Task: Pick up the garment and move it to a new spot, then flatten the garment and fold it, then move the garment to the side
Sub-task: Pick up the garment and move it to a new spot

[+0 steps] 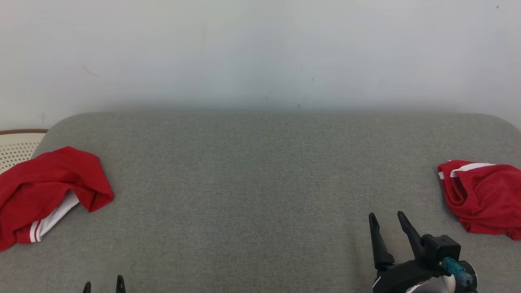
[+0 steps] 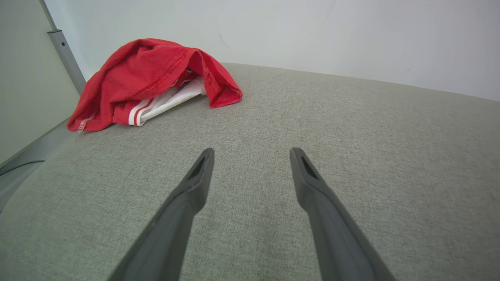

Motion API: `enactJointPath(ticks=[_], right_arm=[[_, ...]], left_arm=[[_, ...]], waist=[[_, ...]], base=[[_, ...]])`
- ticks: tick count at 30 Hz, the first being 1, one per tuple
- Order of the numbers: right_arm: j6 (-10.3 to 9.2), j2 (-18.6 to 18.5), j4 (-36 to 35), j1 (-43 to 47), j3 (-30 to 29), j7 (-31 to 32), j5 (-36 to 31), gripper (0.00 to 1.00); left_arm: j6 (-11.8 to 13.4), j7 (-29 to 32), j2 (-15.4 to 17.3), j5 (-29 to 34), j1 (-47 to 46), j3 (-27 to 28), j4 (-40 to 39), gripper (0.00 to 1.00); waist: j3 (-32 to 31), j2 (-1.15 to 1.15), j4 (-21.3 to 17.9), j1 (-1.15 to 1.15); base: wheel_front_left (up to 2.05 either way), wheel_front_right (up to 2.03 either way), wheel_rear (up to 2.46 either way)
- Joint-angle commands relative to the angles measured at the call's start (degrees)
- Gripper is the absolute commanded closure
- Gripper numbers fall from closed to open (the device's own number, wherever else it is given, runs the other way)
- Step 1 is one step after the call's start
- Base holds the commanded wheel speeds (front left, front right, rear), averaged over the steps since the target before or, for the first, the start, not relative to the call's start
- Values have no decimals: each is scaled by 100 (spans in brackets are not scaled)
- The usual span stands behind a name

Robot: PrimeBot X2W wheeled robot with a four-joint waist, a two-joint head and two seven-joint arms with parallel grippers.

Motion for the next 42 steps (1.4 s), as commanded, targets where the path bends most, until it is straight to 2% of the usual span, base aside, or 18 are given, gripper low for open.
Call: enactJointPath(ticks=[1,26,42], right_arm=[[2,17,-11,83,26,-2,16,0],[2,110,74,61,282,-2,130,0],[2,136,65,-57,507,-2,192,0]], left_arm=[[27,-4,1,-33,53,40,19,0],[47,-4,-1,-22,140,452,70,0],[233,-4,2,-84,289,551,-59,0]], waist=[[25,0,167,0],[38,0,1397,0],[101,0,2146,0]], base=[[0,0,0],[0,0,0],[0,0,0]])
